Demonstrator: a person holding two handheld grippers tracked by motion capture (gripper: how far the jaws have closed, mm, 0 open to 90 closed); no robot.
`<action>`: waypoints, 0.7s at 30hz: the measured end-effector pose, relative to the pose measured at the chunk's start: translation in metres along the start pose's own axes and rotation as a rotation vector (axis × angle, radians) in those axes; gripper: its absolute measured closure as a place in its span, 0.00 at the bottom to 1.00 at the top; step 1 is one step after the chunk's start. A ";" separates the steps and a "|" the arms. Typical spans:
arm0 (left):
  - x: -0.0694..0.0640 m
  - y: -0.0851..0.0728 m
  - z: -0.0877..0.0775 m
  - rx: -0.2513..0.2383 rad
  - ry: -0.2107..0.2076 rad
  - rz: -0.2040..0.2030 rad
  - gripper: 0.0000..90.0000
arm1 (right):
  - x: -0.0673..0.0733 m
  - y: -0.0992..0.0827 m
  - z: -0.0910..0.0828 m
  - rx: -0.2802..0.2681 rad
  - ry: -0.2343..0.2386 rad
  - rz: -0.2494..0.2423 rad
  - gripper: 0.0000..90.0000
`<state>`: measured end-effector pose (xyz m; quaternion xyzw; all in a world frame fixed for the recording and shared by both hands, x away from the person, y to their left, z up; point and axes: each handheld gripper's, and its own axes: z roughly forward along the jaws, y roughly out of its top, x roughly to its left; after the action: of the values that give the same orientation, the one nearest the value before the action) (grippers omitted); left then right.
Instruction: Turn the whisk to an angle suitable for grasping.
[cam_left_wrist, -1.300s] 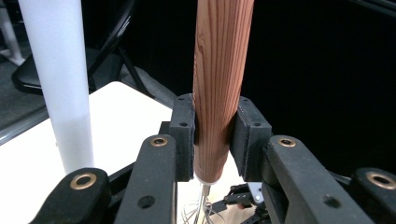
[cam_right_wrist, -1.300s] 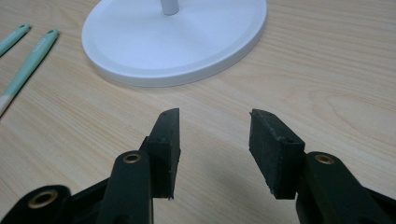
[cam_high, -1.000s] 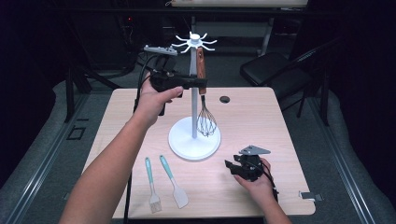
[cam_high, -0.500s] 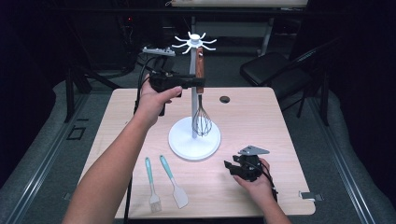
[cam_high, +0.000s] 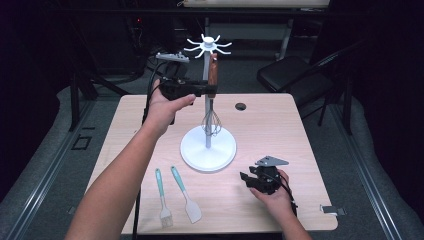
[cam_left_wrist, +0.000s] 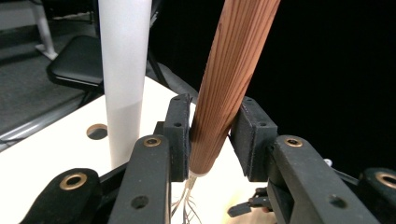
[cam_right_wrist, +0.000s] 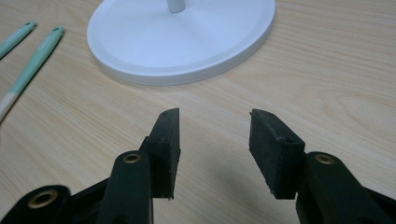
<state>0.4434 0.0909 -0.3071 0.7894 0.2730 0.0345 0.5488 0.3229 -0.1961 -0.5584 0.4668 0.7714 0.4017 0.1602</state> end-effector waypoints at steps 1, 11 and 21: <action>0.000 0.000 0.000 0.000 0.003 0.004 0.76 | 0.000 0.000 0.000 0.000 0.000 0.000 0.59; 0.000 -0.001 -0.006 0.009 0.018 0.018 0.76 | -0.001 0.000 0.000 -0.002 0.002 0.000 0.59; 0.002 -0.005 -0.010 0.001 0.040 0.012 0.74 | -0.001 0.000 0.000 -0.001 -0.016 -0.011 0.57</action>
<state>0.4392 0.1012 -0.3083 0.7905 0.2792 0.0535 0.5426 0.3233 -0.1971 -0.5583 0.4656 0.7725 0.3975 0.1688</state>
